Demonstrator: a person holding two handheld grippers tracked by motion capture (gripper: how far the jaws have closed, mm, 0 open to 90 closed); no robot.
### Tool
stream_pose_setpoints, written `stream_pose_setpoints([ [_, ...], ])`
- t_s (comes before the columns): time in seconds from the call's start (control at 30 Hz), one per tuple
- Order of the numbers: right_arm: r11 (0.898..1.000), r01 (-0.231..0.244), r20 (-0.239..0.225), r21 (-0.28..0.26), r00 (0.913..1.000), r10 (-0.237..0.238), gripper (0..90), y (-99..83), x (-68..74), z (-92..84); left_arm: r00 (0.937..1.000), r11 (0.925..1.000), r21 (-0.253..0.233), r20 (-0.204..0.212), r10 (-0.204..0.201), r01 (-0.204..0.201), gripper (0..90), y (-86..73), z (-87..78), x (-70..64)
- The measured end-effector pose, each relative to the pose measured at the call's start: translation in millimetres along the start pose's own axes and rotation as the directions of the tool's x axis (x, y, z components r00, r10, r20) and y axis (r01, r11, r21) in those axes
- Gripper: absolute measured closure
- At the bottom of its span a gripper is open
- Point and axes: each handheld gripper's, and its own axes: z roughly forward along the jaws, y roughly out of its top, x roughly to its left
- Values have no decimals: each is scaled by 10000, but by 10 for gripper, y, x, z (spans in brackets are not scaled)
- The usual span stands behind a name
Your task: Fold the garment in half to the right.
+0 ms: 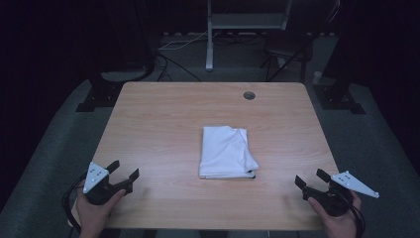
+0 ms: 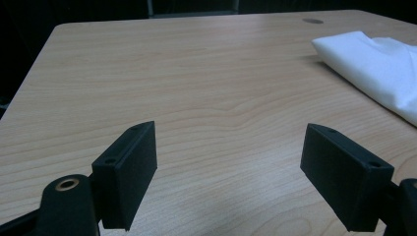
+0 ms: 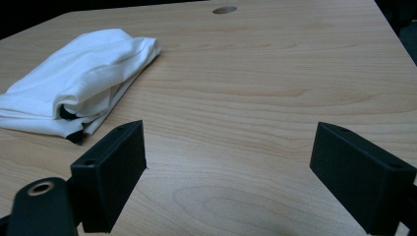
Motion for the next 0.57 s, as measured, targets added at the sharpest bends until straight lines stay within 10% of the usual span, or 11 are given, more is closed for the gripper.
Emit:
stream_pose_setpoints([
  [0.57,9999,81,9,95,10000,-81,131,3,11,7,10000,10000,-27,-43,37,-37,213,-1,0,-7],
])
